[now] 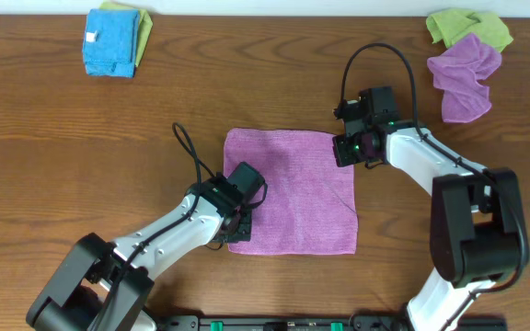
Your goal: Fold the cloth
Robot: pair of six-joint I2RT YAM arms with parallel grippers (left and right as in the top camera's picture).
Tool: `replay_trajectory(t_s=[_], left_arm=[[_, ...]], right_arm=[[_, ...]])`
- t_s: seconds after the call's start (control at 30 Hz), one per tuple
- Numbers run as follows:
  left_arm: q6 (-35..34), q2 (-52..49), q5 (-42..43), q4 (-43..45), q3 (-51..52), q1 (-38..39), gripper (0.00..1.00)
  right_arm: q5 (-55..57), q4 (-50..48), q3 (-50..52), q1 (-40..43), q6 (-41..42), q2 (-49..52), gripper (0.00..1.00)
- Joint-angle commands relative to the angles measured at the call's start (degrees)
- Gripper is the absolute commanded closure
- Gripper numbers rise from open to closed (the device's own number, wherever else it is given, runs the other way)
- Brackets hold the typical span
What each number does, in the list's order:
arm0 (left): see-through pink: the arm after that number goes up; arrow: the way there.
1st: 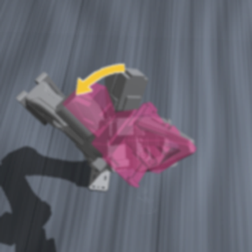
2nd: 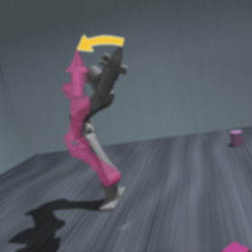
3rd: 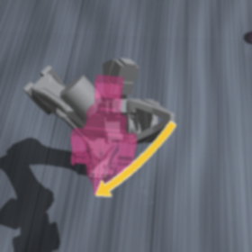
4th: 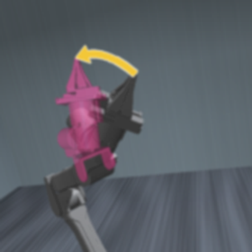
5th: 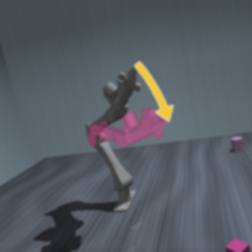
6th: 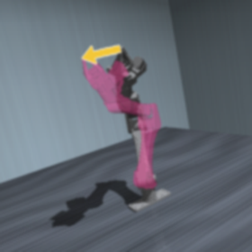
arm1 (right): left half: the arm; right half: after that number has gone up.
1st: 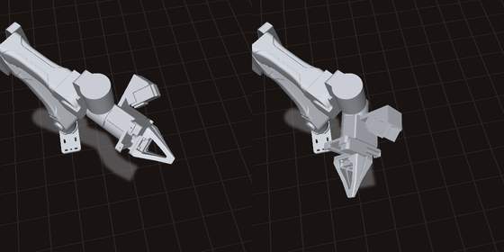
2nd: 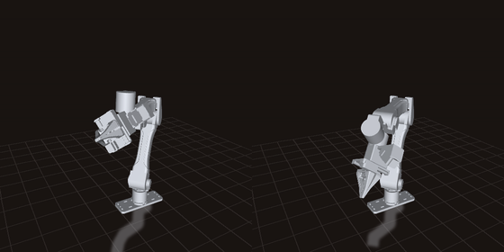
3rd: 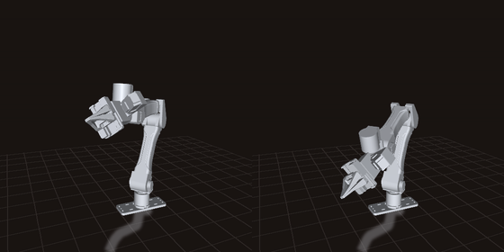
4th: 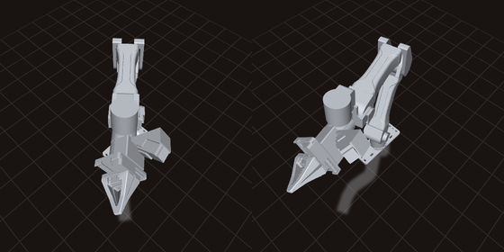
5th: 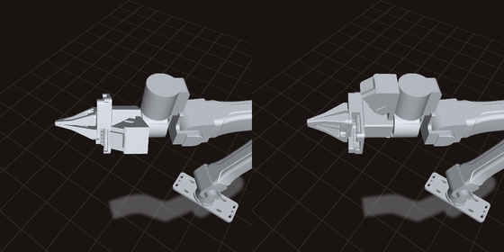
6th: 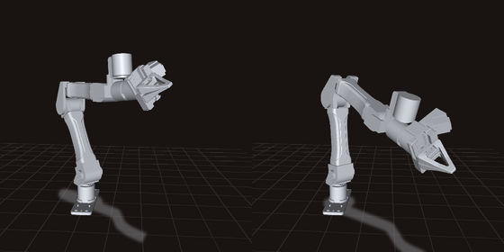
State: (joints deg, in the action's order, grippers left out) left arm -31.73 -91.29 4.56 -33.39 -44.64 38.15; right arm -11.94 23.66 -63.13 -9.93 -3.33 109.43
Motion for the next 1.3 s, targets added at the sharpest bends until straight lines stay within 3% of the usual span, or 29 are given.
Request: replay_trajectory(t_s=[0.0, 0.57, 0.83, 1.0, 1.27], left_arm=[[-0.7, 0.5, 0.6, -0.3, 0.7, 0.2, 0.94], [-2.2, 0.5, 1.5, -6.8, 1.4, 0.2, 0.94], [-2.2, 0.6, 1.5, -6.2, 1.4, 0.1, 0.94], [-1.8, 1.2, 1.7, -5.4, -1.0, 0.1, 0.94], [-1.1, 8.2, -2.6, -5.7, -8.5, 0.1, 0.94]], right_arm=[[0.2, -0.7, 0.4, -0.3, 0.7, 0.7, 0.98], [5.8, -9.4, 0.2, -0.1, 4.0, 6.1, 0.99], [3.2, -6.4, 0.0, -0.7, 4.6, 5.6, 0.99], [0.5, -2.2, -1.6, -0.7, 5.8, 1.3, 0.99], [0.5, 3.7, -2.1, -0.7, 6.1, -14.3, 0.99]])
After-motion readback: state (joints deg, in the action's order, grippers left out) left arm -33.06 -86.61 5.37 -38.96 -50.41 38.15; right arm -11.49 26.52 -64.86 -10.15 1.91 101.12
